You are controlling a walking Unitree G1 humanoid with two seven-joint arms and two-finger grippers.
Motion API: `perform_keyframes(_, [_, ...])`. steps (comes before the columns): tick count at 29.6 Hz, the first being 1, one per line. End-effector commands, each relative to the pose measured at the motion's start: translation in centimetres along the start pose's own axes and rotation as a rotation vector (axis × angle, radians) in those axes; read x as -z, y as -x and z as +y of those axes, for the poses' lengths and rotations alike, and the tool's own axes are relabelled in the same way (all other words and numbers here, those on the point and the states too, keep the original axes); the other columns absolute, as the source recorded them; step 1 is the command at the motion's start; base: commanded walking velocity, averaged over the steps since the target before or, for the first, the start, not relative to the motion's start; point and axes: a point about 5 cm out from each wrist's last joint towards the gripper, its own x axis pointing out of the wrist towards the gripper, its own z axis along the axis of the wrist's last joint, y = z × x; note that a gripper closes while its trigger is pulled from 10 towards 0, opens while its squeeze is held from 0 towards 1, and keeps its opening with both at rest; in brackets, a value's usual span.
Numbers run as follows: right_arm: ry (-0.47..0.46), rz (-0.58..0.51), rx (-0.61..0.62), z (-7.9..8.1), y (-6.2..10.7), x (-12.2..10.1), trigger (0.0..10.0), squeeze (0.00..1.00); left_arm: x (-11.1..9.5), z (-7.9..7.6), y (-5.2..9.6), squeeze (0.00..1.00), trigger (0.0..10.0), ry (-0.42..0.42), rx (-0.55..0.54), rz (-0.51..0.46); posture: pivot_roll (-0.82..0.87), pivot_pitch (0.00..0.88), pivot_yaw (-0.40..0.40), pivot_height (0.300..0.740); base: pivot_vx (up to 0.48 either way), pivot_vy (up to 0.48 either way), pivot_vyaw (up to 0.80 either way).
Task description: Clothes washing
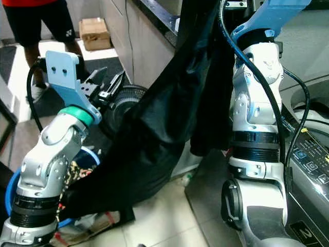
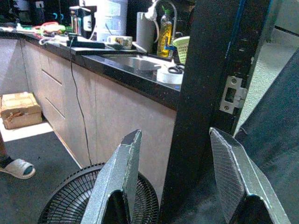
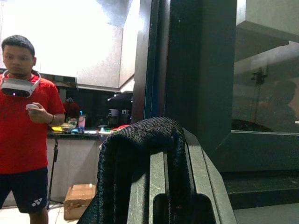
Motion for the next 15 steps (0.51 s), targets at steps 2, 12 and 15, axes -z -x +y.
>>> perform_keyframes(2, [-0.009, -0.028, 0.015, -0.08, 0.10, -0.54, 10.0, 0.00, -0.06, 0.01, 0.04, 0.00, 10.0, -0.006, 0.000, 0.004, 0.05, 0.072, 0.018, 0.740, 0.000, 0.000, -0.71])
perform_keyframes(12, [0.011, -0.006, 0.016, -0.17, 0.28, -0.09, 10.0, 0.00, -0.01, 0.04, -0.03, 0.00, 10.0, -0.005, -0.001, 0.008, 0.05, 0.074, 0.020, 0.740, 0.000, 0.000, -0.69])
perform_keyframes(15, [0.014, -0.009, 0.015, -0.19, 0.27, -0.17, 10.0, 0.00, 0.04, 0.02, -0.02, 0.00, 10.0, -0.004, 0.000, 0.009, 0.04, 0.072, 0.020, 0.740, 0.000, 0.000, -0.79])
